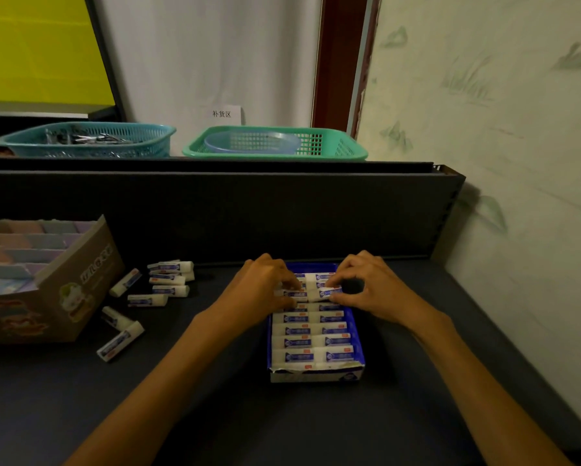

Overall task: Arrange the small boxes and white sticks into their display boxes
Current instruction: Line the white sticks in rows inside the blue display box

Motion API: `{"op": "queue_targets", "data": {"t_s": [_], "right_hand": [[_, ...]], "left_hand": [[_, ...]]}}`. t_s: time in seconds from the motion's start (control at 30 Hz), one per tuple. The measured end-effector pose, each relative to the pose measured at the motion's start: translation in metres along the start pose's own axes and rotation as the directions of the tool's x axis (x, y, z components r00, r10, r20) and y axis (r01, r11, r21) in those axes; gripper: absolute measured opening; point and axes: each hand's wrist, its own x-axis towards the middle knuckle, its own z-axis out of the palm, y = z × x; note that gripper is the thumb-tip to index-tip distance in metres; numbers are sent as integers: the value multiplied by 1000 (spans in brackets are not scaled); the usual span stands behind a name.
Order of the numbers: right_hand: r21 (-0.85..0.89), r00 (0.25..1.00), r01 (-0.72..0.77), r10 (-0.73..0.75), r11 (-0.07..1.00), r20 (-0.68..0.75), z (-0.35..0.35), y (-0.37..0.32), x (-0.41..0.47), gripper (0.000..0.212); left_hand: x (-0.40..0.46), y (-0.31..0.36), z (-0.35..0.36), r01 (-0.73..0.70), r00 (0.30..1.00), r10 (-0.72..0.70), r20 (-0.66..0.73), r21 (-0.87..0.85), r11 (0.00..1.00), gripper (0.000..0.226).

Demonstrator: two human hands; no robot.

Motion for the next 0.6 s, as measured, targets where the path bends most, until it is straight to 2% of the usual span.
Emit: {"op": "queue_targets", "data": {"t_s": [0.2, 0.6], "right_hand": [[-86, 1000, 24, -22, 996, 22, 1, -6, 6, 34], [-63, 999, 13, -11, 998, 36, 0, -11, 6, 29]], "left_hand": [[-2, -1, -2, -26, 999, 27, 30, -30, 999, 34], [0, 1, -4, -86, 996, 86, 39, 8, 996, 31]]}}
